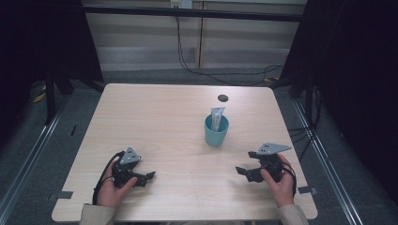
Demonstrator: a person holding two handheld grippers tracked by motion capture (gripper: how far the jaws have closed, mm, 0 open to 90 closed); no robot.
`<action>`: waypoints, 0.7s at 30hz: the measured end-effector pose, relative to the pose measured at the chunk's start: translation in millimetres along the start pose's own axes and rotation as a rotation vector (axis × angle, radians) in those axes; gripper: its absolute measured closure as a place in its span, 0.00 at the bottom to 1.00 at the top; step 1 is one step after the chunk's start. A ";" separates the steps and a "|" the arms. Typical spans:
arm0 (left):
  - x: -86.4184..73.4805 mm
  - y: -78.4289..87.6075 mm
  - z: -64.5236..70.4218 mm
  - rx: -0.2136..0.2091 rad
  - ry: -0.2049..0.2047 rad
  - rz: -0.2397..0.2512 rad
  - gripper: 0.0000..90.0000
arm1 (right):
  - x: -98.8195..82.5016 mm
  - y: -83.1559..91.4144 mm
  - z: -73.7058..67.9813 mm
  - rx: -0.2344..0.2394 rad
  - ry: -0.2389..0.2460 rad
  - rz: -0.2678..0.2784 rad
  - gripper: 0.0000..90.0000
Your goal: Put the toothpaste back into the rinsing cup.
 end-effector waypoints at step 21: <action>0.0 0.0 0.0 0.000 0.000 0.000 0.17 | -34.6 -0.9 9.0 -0.035 -0.011 -0.042 0.18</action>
Point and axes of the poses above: each handheld gripper's, and its own axes: y roughly backward along the jaws, x roughly out of its top, z roughly to its right, the point moved 7 cm from there along -y, roughly forward along the jaws, and after that the axes turned 12 degrees about -y, right-handed, at the moved point
